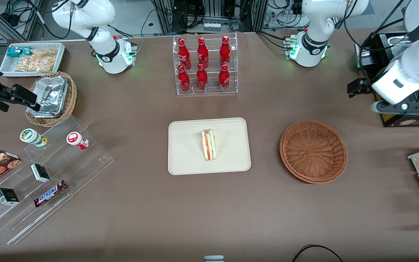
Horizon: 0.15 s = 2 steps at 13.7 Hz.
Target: Place sandwich from basket to tray
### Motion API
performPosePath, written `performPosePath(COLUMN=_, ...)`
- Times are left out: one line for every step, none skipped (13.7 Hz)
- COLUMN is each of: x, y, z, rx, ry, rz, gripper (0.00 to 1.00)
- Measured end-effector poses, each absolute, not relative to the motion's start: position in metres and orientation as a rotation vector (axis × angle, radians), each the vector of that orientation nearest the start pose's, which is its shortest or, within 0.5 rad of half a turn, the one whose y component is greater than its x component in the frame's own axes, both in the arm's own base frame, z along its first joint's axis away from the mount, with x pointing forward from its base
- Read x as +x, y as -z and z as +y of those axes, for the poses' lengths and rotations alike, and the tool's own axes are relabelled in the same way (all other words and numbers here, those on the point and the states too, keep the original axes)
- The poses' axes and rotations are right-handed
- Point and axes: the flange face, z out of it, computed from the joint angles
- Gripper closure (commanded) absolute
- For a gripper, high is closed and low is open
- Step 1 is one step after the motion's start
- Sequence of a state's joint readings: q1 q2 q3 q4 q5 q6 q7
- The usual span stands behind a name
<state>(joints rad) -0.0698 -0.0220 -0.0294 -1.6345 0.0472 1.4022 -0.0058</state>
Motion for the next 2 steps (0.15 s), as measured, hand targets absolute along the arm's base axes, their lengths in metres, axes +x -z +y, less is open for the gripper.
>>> performPosePath(x=0.5240, y=-0.5985, z=-0.0403, rx=-3.074, ry=-0.307, rz=0.129, gripper=0.00)
performPosePath(x=0.5245, y=-0.6029, z=-0.0357, rx=-3.086, ry=-0.292, rz=0.118, gripper=0.00)
